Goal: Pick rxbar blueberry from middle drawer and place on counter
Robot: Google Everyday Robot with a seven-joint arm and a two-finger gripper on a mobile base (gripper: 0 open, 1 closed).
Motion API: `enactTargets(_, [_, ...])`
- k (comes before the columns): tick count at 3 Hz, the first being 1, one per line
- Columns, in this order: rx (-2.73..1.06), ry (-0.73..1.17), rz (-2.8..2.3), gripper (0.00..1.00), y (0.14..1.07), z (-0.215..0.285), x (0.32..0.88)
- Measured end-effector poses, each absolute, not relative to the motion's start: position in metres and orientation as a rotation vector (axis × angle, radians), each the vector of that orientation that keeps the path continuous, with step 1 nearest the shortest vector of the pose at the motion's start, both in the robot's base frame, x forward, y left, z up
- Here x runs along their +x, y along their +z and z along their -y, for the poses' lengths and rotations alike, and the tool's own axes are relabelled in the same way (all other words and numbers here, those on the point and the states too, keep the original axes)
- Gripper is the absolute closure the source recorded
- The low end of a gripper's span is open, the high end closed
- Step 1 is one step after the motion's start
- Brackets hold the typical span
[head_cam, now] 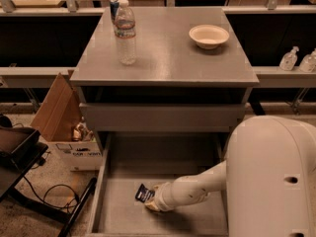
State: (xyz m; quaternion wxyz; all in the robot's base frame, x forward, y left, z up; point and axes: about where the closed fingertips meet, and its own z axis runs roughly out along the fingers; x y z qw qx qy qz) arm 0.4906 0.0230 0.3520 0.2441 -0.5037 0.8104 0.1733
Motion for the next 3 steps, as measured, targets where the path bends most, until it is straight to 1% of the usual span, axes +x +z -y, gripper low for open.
enactTargets(1, [-1.406,0.495,-2.184,1.0,0.38,-0.012,0.483])
enactTargets(2, [-1.492,0.429,-1.969,1.0,0.49,-0.011,0.512])
enactTargets(3, [-1.481,0.401,-1.779,1.0,0.626,-0.015,0.534])
